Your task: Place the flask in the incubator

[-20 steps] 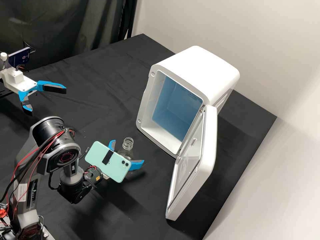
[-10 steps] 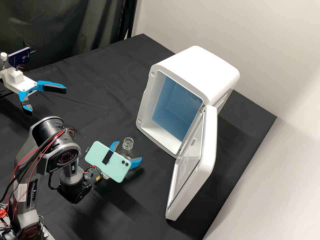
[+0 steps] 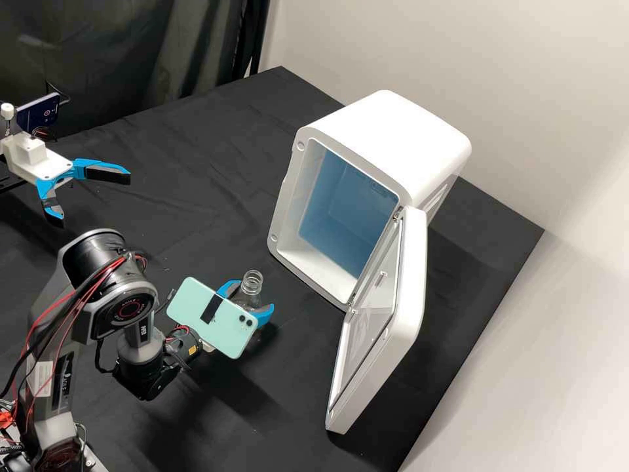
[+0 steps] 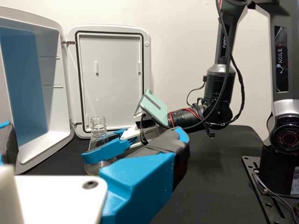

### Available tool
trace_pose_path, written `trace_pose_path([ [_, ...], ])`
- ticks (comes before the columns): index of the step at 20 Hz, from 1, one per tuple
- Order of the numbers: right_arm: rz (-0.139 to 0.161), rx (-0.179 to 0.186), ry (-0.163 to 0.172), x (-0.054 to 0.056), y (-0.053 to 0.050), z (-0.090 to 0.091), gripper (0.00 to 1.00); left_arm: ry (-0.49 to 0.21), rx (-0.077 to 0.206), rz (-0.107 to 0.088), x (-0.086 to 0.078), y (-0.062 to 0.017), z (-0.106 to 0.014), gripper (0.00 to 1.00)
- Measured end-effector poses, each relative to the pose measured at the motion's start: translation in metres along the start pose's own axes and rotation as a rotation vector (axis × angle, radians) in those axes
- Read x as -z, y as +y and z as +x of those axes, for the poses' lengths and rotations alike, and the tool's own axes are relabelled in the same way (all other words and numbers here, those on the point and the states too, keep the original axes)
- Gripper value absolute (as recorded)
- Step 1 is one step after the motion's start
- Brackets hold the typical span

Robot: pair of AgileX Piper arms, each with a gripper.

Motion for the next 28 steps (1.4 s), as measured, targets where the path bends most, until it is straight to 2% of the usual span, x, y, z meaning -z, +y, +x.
trace_pose_path([
  [28, 0.0, 0.005, 0.0, 0.0014, -0.0005, -0.005, 0.0, 0.0, 0.0, 0.0, 0.0, 0.0, 0.0, 1.0],
])
